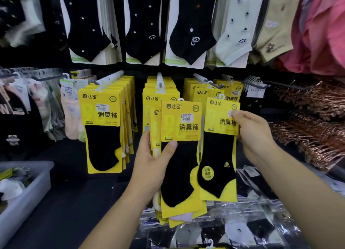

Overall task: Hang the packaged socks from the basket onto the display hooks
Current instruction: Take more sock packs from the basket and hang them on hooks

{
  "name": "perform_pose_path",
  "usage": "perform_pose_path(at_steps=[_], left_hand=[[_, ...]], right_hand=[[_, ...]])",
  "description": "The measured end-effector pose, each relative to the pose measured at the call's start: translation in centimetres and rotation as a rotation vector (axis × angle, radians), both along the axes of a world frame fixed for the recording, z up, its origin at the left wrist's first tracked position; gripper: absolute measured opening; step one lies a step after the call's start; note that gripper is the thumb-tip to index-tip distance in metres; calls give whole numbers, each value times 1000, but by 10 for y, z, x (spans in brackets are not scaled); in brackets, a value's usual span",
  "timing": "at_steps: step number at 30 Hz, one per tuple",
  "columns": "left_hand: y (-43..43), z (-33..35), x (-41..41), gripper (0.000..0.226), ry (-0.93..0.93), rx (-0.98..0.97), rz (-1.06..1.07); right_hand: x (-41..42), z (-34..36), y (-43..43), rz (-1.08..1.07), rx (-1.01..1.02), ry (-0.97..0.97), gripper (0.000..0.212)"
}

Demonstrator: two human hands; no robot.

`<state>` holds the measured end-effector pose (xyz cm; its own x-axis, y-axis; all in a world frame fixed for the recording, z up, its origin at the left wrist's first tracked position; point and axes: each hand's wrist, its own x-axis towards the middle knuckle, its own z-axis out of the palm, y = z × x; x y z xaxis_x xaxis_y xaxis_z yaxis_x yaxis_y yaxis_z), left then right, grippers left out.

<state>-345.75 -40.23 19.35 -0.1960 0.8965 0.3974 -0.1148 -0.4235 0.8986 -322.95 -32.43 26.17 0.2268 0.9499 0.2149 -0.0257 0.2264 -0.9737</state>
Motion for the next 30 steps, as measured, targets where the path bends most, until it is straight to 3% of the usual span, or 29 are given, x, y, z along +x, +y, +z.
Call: perform_pose_path(at_steps=[10,15,21,25,30], left_hand=[[0,0,1,29,25,-12,-7],[1,0,2,36,16,-34,-13],[1,1,2,32,8,-64,-20],[-1,2,1,33,15,-60,-21],[-2,2,1,40,20,-41,-23]], right_hand=[[-8,25,30,-34,128,-118,33],[-13,21,39,-24,91,-166,22],[-17,21,43,-62,69,-182,30],[-15,20,46,-100,42,-193,14],[-19,13,34,-196,24,-199,27]])
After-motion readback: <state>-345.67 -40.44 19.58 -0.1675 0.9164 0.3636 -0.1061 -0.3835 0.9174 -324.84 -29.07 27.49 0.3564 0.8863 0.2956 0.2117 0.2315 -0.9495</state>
